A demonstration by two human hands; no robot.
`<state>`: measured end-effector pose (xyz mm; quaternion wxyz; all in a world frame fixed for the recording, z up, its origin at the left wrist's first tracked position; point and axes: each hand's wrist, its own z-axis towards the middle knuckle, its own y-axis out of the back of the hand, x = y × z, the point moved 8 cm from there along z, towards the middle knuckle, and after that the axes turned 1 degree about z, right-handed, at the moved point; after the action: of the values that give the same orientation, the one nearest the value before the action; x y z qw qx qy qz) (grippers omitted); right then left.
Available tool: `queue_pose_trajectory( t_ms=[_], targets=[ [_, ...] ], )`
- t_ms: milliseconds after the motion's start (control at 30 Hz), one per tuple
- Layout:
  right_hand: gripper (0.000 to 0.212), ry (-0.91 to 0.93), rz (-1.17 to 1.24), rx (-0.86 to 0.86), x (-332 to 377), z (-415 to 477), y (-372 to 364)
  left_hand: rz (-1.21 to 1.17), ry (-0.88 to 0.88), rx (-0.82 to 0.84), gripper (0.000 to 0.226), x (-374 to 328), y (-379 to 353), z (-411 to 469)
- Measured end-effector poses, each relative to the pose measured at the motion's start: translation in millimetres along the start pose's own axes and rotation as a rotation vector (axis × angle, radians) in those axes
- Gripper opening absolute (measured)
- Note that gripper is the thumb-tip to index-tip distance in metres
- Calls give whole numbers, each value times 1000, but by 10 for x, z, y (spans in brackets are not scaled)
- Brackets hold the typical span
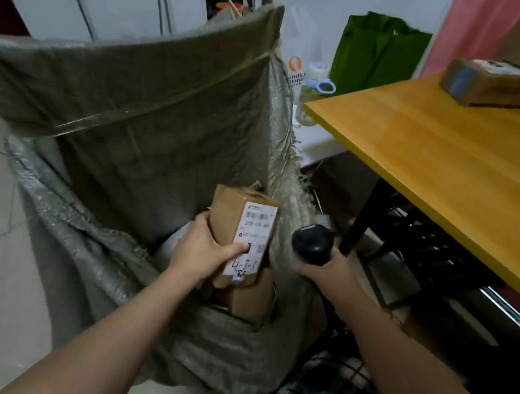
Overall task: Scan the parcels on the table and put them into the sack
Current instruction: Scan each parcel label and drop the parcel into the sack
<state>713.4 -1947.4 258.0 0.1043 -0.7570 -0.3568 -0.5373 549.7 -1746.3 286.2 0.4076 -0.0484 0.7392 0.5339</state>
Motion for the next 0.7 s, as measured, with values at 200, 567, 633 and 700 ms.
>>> queue_pose_trajectory(
  t_ms=[200, 567, 633, 700],
  targets=[
    [36, -33, 118, -222, 230, -234, 447, 435, -53, 60, 95, -7, -40, 240],
    [25, 79, 762, -207, 606, -899, 560, 334, -48, 12, 101, -488, 369, 240],
    [22, 82, 796, -234, 551, -979, 680, 286, -66, 99, 96, -589, 169, 162],
    [20, 121, 782, -256, 553, -1058, 835, 263, -94, 178, 93, -629, -70, 62]
  ],
)
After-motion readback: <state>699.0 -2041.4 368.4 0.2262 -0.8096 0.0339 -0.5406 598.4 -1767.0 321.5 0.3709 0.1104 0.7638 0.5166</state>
